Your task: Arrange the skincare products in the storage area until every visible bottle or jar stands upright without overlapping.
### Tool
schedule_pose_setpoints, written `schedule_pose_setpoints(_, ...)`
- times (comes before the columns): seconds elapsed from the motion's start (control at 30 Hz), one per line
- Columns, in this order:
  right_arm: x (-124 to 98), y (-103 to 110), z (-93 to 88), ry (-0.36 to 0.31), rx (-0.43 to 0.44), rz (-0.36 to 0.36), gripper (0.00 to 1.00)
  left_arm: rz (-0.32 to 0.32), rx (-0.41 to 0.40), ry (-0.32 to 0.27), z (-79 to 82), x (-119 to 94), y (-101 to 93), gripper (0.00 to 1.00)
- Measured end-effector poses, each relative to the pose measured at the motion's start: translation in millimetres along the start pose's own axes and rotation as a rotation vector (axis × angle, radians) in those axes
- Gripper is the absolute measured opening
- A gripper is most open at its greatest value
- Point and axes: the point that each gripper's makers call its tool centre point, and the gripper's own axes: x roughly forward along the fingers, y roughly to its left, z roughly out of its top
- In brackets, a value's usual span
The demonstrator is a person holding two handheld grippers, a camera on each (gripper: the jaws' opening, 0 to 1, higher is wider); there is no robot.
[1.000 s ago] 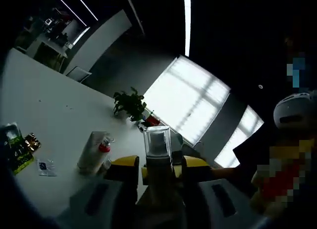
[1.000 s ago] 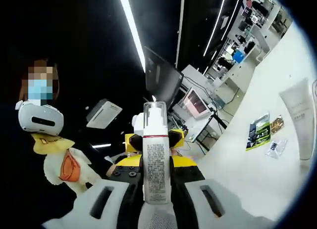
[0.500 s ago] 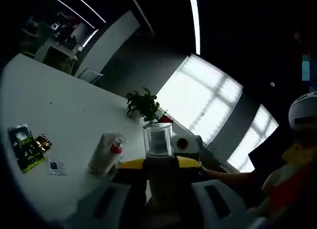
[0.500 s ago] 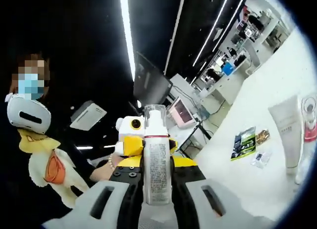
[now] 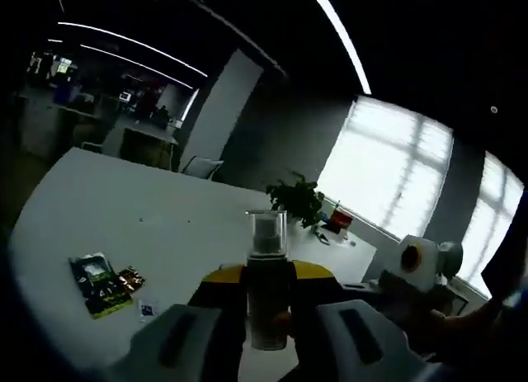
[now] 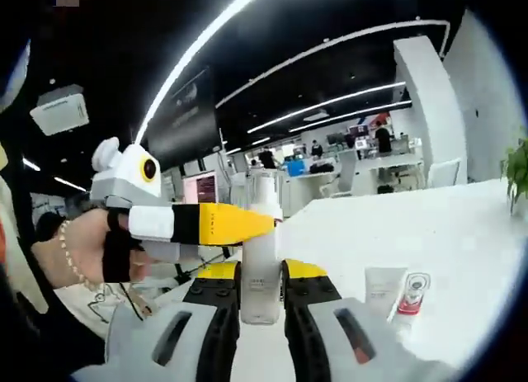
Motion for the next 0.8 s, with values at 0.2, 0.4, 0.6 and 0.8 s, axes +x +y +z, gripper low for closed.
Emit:
schedule_pose_setpoints(0.2, -3.4, -1.7, 7.8, -0.039, 0.012, -0.064, 0.21, 0.037, 0.038, -0.048, 3.6, -3.9, -11.5, 0.14)
schedule_pose_setpoints(0.4, -9.6, -1.1, 10.3, -0.064, 0.029, -0.084, 0.2, 0.043, 0.082, -0.066, 4.1, -9.6, -20.9, 0.14)
schedule_pose_setpoints(0.6, -15.2, 4.4, 5.3, -0.065, 0.098, -0.011, 0.19, -0.024, 0.096, -0.04, -0.7, -15.4, -25.8, 0.14)
schedule_pose_setpoints(0.8, -23.3, 27.2, 7.9, -0.107, 0.265, 0.182, 0.18, -0.205, 0.069, 0.017, -6.2, -27.3, -33.8, 0.17)
